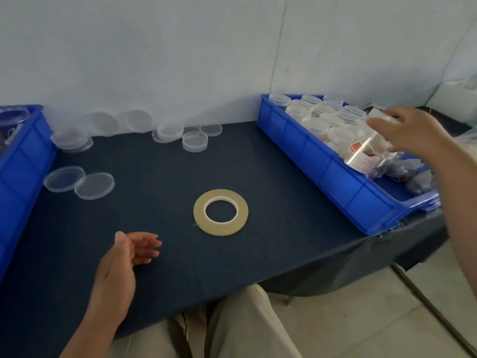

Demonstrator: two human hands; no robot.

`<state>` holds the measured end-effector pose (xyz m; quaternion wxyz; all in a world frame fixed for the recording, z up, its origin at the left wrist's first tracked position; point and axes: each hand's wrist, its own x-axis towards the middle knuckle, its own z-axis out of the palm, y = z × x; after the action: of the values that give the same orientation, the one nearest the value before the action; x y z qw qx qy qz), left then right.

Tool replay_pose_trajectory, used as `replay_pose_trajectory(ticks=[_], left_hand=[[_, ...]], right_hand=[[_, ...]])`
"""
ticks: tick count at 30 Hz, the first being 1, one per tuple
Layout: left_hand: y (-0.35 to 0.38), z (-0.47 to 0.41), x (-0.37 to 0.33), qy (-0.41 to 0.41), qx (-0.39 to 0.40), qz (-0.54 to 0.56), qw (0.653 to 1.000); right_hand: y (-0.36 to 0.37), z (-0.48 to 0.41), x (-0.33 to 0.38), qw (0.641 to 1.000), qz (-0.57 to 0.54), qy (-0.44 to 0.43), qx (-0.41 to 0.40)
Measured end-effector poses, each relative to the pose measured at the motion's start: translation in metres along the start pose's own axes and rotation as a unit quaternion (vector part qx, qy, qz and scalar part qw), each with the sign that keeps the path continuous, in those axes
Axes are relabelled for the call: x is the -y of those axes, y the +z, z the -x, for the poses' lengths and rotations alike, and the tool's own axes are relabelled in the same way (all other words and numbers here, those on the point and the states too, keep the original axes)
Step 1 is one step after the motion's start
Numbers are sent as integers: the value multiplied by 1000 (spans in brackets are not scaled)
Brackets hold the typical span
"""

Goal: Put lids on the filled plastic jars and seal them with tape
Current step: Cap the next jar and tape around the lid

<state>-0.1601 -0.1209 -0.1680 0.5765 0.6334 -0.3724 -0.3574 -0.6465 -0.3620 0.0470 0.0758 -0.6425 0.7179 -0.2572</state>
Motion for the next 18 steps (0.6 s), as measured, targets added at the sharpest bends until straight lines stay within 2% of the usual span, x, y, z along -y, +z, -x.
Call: replay_pose_trajectory(ticks=[6, 12, 18], left_hand=[[-4, 6, -2, 16, 9, -49, 999], [-1, 12, -10, 35, 9, -73, 997], [-1, 12, -11, 40, 22, -97, 994]], right_hand=[[18, -19, 9, 998, 38, -30, -29], [12, -35, 0, 993, 109, -34, -9], [10, -29, -19, 997, 65, -43, -12]])
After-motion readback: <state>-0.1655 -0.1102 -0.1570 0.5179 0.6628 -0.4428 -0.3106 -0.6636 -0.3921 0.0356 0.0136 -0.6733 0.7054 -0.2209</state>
